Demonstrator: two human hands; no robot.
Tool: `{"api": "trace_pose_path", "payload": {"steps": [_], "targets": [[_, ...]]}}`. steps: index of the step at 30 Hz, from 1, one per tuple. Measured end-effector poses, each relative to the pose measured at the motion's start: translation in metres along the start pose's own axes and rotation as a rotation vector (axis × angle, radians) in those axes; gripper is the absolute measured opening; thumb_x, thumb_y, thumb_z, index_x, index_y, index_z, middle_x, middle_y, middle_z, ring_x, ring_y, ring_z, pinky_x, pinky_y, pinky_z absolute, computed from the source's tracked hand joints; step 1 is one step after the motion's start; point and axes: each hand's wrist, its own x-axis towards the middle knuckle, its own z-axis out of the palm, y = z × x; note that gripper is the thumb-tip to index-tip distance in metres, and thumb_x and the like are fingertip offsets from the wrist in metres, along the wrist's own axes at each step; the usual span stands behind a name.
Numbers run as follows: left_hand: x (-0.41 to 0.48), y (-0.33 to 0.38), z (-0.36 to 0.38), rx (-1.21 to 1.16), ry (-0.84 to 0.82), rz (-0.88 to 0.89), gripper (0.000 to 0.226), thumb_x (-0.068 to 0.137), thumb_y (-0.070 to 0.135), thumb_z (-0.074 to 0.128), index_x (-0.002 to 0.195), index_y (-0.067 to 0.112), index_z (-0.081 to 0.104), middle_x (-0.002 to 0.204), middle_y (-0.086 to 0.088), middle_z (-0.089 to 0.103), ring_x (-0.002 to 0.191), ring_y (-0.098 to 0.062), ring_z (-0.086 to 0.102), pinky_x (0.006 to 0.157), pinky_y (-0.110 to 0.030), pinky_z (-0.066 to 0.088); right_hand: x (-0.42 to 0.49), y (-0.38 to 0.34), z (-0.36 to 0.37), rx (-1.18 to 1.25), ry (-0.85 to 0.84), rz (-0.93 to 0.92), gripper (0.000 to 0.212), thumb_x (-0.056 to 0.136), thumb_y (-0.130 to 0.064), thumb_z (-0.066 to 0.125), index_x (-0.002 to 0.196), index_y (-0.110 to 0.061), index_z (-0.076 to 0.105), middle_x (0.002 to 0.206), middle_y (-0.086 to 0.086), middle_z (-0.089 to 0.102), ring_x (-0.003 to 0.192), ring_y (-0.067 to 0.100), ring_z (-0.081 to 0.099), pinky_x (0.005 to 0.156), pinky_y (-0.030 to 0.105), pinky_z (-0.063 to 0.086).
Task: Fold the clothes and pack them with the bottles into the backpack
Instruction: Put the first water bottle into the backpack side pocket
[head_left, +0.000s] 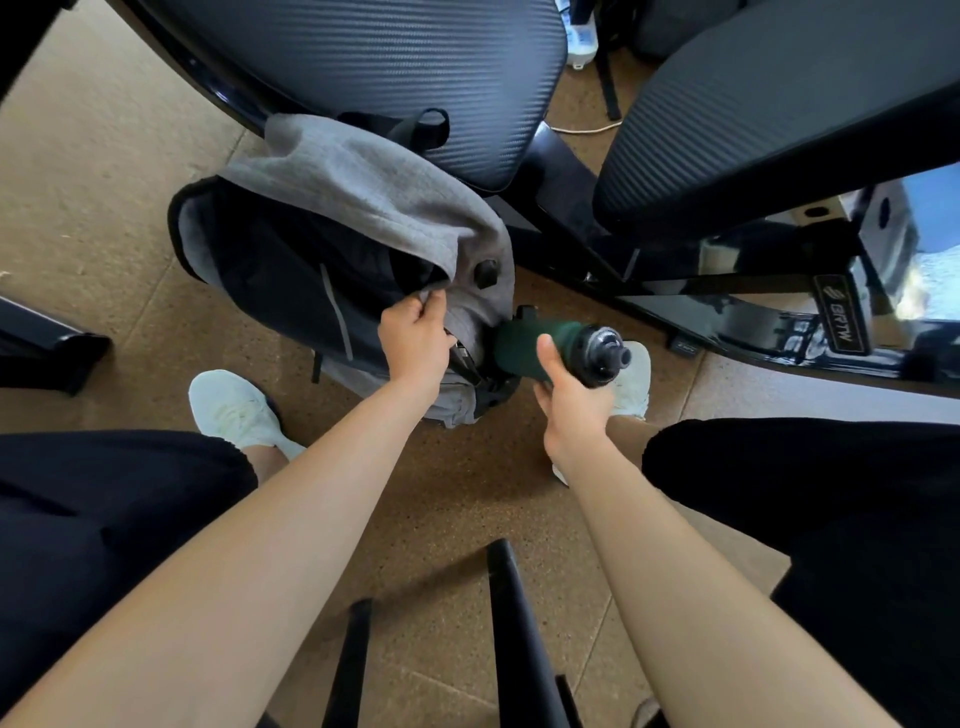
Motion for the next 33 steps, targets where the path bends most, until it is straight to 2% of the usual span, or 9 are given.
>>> {"api": "trace_pose_path", "payload": {"steps": [3,6,8,10,13,17,22,26,33], "targets": [[0.000,-0.002,-0.002,-0.004,-0.028,0.001,0.033,0.102,0.023,0.061,0.082,-0.004,0.062,0.088,-0.029,0.065,0.084,-0.030,0.071,0.075,-0.042,0.064,-0.003,-0.006,0.005,-0.499,0.022,-0.235,0.074,0.059,-0.052,0.094,0.122,-0.028,0.065,0.116,-0.011,0.071,0.112,0.011,0.064,0.104,0.040,0.053],[0.002,-0.006,-0.003,0.010,-0.060,0.022,0.035,0.100,0.026,0.062,0.089,-0.007,0.063,0.098,-0.031,0.069,0.094,-0.039,0.072,0.078,-0.051,0.064,-0.004,-0.021,0.016,-0.696,-0.032,-0.421,0.068,0.060,-0.055,0.091,0.118,-0.031,0.066,0.114,-0.013,0.072,0.110,0.008,0.064,0.100,0.030,0.050],[0.005,-0.007,-0.003,0.014,-0.061,0.034,0.039,0.098,0.028,0.063,0.084,-0.008,0.059,0.090,-0.029,0.068,0.085,-0.036,0.072,0.077,-0.055,0.063,0.000,-0.028,0.017,-0.525,-0.018,-0.338,0.068,0.060,-0.052,0.093,0.118,-0.028,0.066,0.114,-0.009,0.072,0.109,0.013,0.068,0.093,0.031,0.056],[0.008,-0.009,-0.003,0.011,-0.051,0.039,0.043,0.097,0.029,0.065,0.075,-0.006,0.054,0.077,-0.021,0.062,0.073,-0.024,0.070,0.077,-0.055,0.063,0.007,-0.026,0.013,-0.163,-0.017,-0.042,0.066,0.063,-0.042,0.096,0.118,-0.024,0.065,0.118,-0.001,0.072,0.106,0.023,0.072,0.086,0.038,0.063],[0.010,-0.010,-0.002,0.041,-0.041,0.055,0.045,0.098,0.028,0.065,0.055,0.021,0.053,0.060,0.002,0.055,0.060,-0.008,0.061,0.077,-0.057,0.062,0.013,-0.011,0.005,0.187,-0.062,0.262,0.059,0.077,-0.038,0.089,0.124,-0.015,0.062,0.127,0.010,0.067,0.113,0.032,0.068,0.096,0.047,0.059],[0.010,-0.012,-0.003,0.063,-0.031,0.040,0.056,0.097,0.025,0.067,0.045,0.027,0.048,0.055,0.002,0.052,0.056,-0.008,0.060,0.074,-0.054,0.063,0.012,0.010,0.000,0.339,-0.056,0.305,0.058,0.083,-0.038,0.083,0.128,-0.012,0.058,0.131,0.013,0.064,0.118,0.033,0.064,0.100,0.049,0.056],[0.007,-0.013,-0.004,0.005,-0.075,0.021,0.042,0.097,0.025,0.066,0.068,-0.003,0.055,0.078,-0.027,0.062,0.081,-0.035,0.071,0.074,-0.045,0.065,0.014,0.004,0.006,-0.251,0.018,-0.090,0.083,0.056,-0.045,0.097,0.127,-0.023,0.061,0.124,-0.004,0.069,0.114,0.018,0.066,0.097,0.042,0.059],[0.003,-0.010,-0.003,-0.008,-0.137,0.037,0.047,0.094,0.032,0.063,0.085,-0.014,0.058,0.096,-0.039,0.064,0.095,-0.047,0.069,0.077,-0.049,0.064,0.014,-0.015,0.022,-0.880,-0.184,-0.434,0.070,0.065,-0.048,0.091,0.124,-0.026,0.062,0.120,-0.006,0.070,0.116,0.016,0.063,0.104,0.038,0.050],[0.004,-0.018,-0.009,0.096,-0.141,0.091,0.053,0.085,0.053,0.061,0.073,0.002,0.057,0.085,-0.034,0.063,0.091,-0.049,0.065,0.084,-0.067,0.056,0.041,-0.043,0.053,-1.483,-0.514,-0.387,0.079,0.081,-0.042,0.083,0.144,-0.014,0.046,0.141,0.007,0.060,0.132,0.028,0.055,0.106,0.036,0.043]]}}
